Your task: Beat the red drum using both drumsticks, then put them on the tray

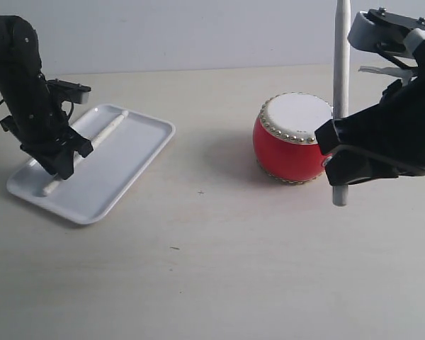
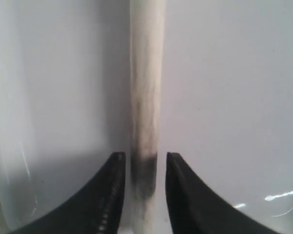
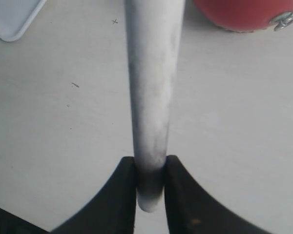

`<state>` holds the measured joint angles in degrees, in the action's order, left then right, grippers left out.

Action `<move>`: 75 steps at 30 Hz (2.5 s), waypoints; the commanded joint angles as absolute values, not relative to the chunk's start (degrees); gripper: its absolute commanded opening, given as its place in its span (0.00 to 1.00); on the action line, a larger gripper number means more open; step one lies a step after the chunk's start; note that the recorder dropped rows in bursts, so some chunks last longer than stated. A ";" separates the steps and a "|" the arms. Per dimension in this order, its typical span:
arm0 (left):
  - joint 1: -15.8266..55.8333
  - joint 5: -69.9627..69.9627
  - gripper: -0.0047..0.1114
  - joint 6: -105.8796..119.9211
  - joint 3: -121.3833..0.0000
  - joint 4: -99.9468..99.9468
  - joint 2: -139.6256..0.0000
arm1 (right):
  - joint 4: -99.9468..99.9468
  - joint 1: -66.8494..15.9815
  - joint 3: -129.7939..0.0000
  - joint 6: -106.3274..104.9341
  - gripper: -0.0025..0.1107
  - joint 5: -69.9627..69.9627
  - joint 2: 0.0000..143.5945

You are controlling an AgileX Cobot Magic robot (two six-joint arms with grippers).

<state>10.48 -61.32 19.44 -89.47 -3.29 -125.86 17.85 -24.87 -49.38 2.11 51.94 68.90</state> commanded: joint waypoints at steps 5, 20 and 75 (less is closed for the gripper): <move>10.55 -63.62 0.45 16.09 -89.53 -4.75 -124.28 | 17.56 -24.67 -49.55 1.55 0.02 51.11 68.79; 10.45 -69.96 0.46 34.57 -86.75 -48.12 -114.66 | 21.05 -24.67 -49.55 -2.29 0.02 49.70 68.79; 10.90 -69.96 0.47 69.71 -32.04 -88.94 -74.77 | 78.96 -27.73 -49.40 -59.90 0.02 69.96 92.76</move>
